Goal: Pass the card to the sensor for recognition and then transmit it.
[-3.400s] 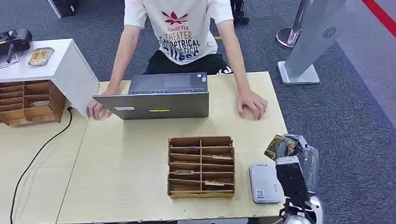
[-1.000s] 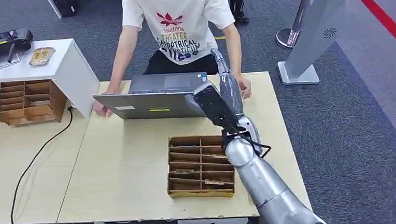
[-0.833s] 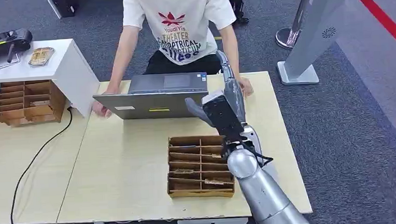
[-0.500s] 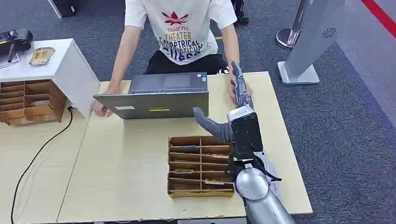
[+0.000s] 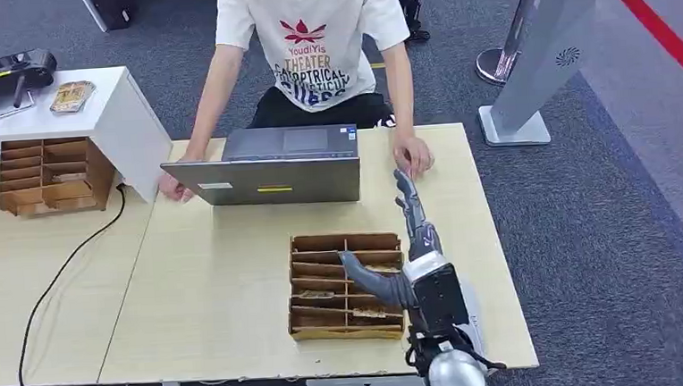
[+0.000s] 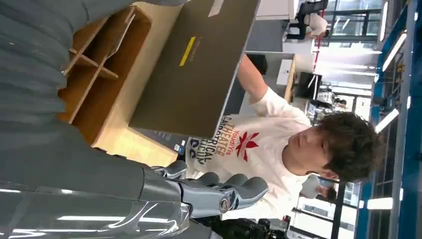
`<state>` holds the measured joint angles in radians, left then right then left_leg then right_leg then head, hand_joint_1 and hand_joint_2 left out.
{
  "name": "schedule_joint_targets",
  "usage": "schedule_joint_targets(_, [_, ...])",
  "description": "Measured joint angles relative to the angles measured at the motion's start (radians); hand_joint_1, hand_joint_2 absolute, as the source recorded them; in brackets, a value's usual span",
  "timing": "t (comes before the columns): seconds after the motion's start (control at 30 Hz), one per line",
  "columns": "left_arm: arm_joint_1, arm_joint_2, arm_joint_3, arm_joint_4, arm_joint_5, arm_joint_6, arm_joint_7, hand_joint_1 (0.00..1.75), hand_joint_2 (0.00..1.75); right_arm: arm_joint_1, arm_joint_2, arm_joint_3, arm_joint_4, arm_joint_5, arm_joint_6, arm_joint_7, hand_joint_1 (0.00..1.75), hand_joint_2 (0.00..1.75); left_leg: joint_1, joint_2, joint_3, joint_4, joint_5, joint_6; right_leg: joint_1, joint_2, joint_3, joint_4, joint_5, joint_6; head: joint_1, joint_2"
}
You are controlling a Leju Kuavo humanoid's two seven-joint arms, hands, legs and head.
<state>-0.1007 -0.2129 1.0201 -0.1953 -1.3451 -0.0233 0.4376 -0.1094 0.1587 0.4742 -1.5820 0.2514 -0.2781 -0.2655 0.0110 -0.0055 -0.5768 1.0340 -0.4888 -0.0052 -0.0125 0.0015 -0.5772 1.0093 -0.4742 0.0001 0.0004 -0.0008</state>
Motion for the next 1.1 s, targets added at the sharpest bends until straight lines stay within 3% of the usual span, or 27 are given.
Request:
schedule_joint_targets(0.1, [0.000, 0.000, 0.004, 0.000, 0.000, 0.000, 0.000, 0.00, 0.00, 0.005, -0.006, 0.001, -0.008, 0.007, 0.006, -0.001, 0.00, 1.75, 0.000, 0.000, 0.000, 0.000, 0.000, 0.000, 0.000, 0.000, 0.000, 0.000, 0.000, 0.000, 0.000, 0.000])
schedule_joint_targets(0.23, [0.000, 0.000, 0.009, 0.000, 0.005, 0.000, 0.000, 0.00, 0.00, 0.016, -0.027, 0.021, -0.018, 0.116, 0.006, -0.010, 0.02, 1.75, 0.000, 0.000, 0.000, 0.000, 0.000, 0.000, 0.000, 0.000, 0.000, 0.000, 0.000, 0.000, 0.000, 0.000])
schedule_joint_targets(0.27, [0.000, 0.000, 0.010, 0.000, 0.007, 0.000, 0.000, 0.00, 0.00, 0.021, -0.032, 0.026, -0.019, 0.147, 0.003, -0.014, 0.73, 1.75, 0.000, 0.000, 0.000, 0.000, 0.000, 0.000, 0.000, 0.000, 0.000, 0.000, 0.000, 0.000, 0.000, 0.000])
schedule_joint_targets(0.3, [0.000, 0.000, 0.011, 0.000, 0.009, 0.000, 0.000, 0.00, 0.00, 0.026, -0.037, 0.031, -0.020, 0.176, -0.002, -0.015, 1.75, 1.75, 0.000, 0.000, 0.000, 0.000, 0.000, 0.000, 0.000, 0.000, 0.000, 0.000, 0.000, 0.000, 0.000, 0.000])
schedule_joint_targets(0.43, [0.000, 0.000, 0.012, 0.000, 0.016, 0.000, -0.001, 0.00, 0.00, 0.039, -0.056, 0.056, -0.021, 0.291, -0.040, -0.010, 1.75, 1.75, 0.000, 0.000, 0.000, 0.000, 0.000, 0.000, 0.000, 0.000, 0.000, 0.000, 0.000, 0.000, 0.000, 0.000])
schedule_joint_targets(0.8, [0.000, 0.000, 0.014, 0.000, 0.016, 0.003, -0.001, 0.00, 0.00, 0.052, -0.087, 0.127, 0.019, 0.619, -0.189, 0.092, 1.75, 1.75, 0.000, 0.000, 0.000, 0.000, 0.000, 0.000, 0.000, 0.000, 0.000, 0.000, 0.000, 0.000, 0.000, 0.000])
schedule_joint_targets(0.83, [0.000, 0.000, 0.014, 0.000, 0.016, 0.003, -0.001, 0.00, 0.00, 0.052, -0.088, 0.128, 0.024, 0.642, -0.197, 0.104, 1.45, 1.75, 0.000, 0.000, 0.000, 0.000, 0.000, 0.000, 0.000, 0.000, 0.000, 0.000, 0.000, 0.000, 0.000, 0.000])
schedule_joint_targets(0.93, [0.000, 0.000, 0.014, 0.000, 0.015, 0.003, -0.001, 0.00, 0.00, 0.051, -0.095, 0.137, 0.041, 0.717, -0.211, 0.143, 1.27, 1.75, 0.000, 0.000, 0.000, 0.000, 0.000, 0.000, 0.000, 0.000, 0.000, 0.000, 0.000, 0.000, 0.000, 0.000])
schedule_joint_targets(1.1, [0.000, 0.000, 0.014, 0.000, 0.012, 0.003, 0.000, 0.00, 0.00, 0.041, -0.104, 0.143, 0.081, 0.844, -0.239, 0.208, 1.26, 1.75, 0.000, 0.000, 0.000, 0.000, 0.000, 0.000, 0.000, 0.000, 0.000, 0.000, 0.000, 0.000, 0.000, 0.000])
